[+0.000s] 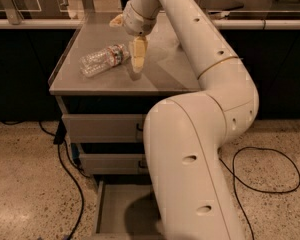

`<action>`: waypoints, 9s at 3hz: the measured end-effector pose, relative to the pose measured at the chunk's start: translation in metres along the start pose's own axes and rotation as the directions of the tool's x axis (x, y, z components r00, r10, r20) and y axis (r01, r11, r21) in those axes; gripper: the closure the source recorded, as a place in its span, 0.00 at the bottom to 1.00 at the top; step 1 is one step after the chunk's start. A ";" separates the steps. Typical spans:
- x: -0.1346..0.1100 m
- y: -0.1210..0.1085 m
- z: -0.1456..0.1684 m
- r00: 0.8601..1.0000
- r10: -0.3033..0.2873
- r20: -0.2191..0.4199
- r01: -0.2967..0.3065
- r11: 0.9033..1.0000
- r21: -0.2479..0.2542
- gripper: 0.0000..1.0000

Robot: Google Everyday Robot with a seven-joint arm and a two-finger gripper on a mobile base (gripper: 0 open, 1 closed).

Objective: Place water bottle into bottom drawer

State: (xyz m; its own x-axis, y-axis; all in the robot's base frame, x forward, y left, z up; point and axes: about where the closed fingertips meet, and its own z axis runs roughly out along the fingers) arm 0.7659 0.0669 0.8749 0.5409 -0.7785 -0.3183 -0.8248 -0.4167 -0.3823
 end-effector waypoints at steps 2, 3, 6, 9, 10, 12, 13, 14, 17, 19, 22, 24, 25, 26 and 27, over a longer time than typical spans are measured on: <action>-0.004 -0.015 0.027 0.999 -0.023 0.030 0.023 1.000 0.002 0.00; -0.011 -0.018 0.048 0.997 -0.038 0.061 0.039 0.999 -0.011 0.00; -0.011 -0.019 0.049 0.997 -0.038 0.061 0.039 0.999 -0.011 0.41; -0.011 -0.019 0.049 0.997 -0.038 0.061 0.039 0.999 -0.011 1.00; -0.012 -0.025 0.053 0.997 -0.042 0.061 0.042 0.999 0.010 1.00; -0.018 -0.026 0.032 0.994 -0.100 0.046 0.098 0.995 0.026 1.00; -0.015 -0.026 -0.002 0.994 -0.114 -0.004 0.114 0.992 0.047 1.00; -0.018 -0.027 -0.046 0.991 -0.104 -0.085 0.110 0.991 0.073 1.00; -0.033 -0.002 -0.146 0.970 -0.054 -0.236 0.086 0.988 0.125 1.00; -0.044 0.050 -0.175 0.959 -0.001 -0.283 0.044 0.988 0.147 1.00; -0.063 0.128 -0.182 0.955 0.052 -0.293 0.005 0.982 0.190 1.00; -0.043 0.228 -0.113 0.964 0.118 -0.239 -0.074 0.980 0.187 1.00; -0.009 0.266 -0.054 0.958 0.146 -0.247 -0.105 0.980 0.171 1.00; 0.024 0.299 0.002 0.952 0.180 -0.246 -0.142 0.976 0.163 1.00; 0.050 0.330 0.061 0.946 0.219 -0.239 -0.189 0.971 0.144 1.00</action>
Offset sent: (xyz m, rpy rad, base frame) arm 0.0469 0.0117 0.0051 -0.0045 0.0429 0.0543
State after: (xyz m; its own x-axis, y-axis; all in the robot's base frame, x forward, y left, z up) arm 0.5309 -0.0808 0.6799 0.2913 -0.9400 -0.1776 -0.8797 -0.1903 -0.4358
